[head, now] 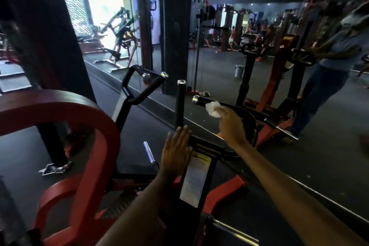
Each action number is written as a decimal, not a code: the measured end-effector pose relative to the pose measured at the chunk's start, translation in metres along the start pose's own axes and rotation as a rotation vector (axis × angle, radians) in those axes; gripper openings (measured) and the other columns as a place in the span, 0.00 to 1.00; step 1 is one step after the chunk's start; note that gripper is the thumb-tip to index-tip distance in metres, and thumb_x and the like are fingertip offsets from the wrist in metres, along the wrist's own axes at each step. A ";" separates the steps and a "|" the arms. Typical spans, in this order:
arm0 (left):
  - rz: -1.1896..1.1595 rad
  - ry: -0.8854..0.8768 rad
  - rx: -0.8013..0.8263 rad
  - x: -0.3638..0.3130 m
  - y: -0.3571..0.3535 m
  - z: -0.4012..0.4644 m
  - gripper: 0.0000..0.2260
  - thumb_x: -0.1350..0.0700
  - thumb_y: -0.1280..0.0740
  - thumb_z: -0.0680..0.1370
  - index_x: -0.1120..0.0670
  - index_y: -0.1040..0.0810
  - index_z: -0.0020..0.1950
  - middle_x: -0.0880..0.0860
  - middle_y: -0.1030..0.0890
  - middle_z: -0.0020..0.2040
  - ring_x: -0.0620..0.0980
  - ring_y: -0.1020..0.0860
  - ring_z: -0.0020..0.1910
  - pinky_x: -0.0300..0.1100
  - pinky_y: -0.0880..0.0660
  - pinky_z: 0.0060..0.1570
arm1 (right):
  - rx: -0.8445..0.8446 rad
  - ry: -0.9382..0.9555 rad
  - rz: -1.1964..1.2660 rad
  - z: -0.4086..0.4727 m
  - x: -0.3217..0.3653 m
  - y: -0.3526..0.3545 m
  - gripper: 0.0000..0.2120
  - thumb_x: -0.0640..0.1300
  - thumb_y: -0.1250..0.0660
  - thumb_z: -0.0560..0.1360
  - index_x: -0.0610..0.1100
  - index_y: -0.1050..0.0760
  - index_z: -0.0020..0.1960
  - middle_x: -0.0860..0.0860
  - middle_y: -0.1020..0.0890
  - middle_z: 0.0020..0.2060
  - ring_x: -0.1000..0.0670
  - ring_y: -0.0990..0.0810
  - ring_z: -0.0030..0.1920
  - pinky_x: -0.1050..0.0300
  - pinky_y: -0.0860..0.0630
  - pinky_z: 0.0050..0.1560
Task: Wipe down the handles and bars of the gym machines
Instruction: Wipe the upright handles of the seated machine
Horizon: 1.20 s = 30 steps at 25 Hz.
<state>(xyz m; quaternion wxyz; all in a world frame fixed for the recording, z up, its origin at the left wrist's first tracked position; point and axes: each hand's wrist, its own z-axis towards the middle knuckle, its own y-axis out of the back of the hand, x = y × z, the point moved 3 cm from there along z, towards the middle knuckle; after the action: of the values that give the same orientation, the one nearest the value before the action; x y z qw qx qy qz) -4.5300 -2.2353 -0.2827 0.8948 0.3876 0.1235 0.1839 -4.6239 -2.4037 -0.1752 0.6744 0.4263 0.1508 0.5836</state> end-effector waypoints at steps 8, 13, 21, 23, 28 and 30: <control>0.436 0.448 -0.268 0.151 0.132 0.023 0.26 0.55 0.42 0.78 0.60 0.37 0.75 0.60 0.41 0.77 0.59 0.45 0.77 0.51 0.60 0.75 | 0.253 -0.046 0.354 0.091 0.086 -0.063 0.16 0.32 0.41 0.76 0.34 0.29 0.64 0.38 0.30 0.61 0.40 0.29 0.61 0.70 0.36 0.51; 0.591 0.445 -0.199 0.158 0.136 0.026 0.26 0.57 0.34 0.75 0.62 0.33 0.73 0.62 0.38 0.76 0.60 0.43 0.76 0.54 0.58 0.75 | 0.234 0.036 0.373 0.151 0.102 -0.076 0.12 0.33 0.33 0.73 0.34 0.22 0.56 0.38 0.24 0.54 0.41 0.25 0.56 0.70 0.39 0.49; -0.608 0.610 -0.003 0.107 0.092 0.093 0.18 0.55 0.29 0.76 0.60 0.25 0.63 0.58 0.20 0.55 0.49 0.21 0.51 0.36 0.24 0.49 | 0.518 -0.056 0.745 0.114 0.131 -0.094 0.09 0.37 0.33 0.74 0.37 0.23 0.54 0.47 0.21 0.40 0.48 0.21 0.44 0.71 0.26 0.34; -0.560 0.600 0.009 0.108 0.085 0.088 0.16 0.60 0.26 0.73 0.62 0.22 0.59 0.58 0.18 0.48 0.51 0.20 0.46 0.36 0.24 0.46 | 0.617 -0.132 0.708 0.110 0.121 -0.092 0.10 0.39 0.32 0.74 0.37 0.24 0.54 0.45 0.21 0.42 0.48 0.21 0.42 0.64 0.24 0.34; -0.686 0.755 0.241 0.124 0.072 0.078 0.11 0.63 0.32 0.77 0.64 0.21 0.58 0.60 0.20 0.48 0.57 0.21 0.48 0.48 0.25 0.51 | 0.881 -0.202 0.580 0.114 0.096 -0.082 0.15 0.50 0.32 0.75 0.38 0.22 0.51 0.43 0.19 0.43 0.49 0.21 0.41 0.56 0.24 0.42; -0.957 0.925 0.268 0.119 0.070 0.074 0.13 0.63 0.34 0.79 0.67 0.24 0.62 0.59 0.21 0.47 0.53 0.21 0.43 0.45 0.23 0.46 | 0.996 -0.533 1.079 0.107 0.095 -0.080 0.13 0.47 0.33 0.75 0.38 0.24 0.52 0.40 0.20 0.46 0.45 0.19 0.42 0.50 0.21 0.44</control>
<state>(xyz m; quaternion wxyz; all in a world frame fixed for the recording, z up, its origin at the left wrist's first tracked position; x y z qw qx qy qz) -4.4123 -2.1882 -0.1905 0.6769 0.2794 0.6733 -0.1023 -4.4701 -2.3556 -0.1443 0.0397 0.8191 -0.0004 0.5722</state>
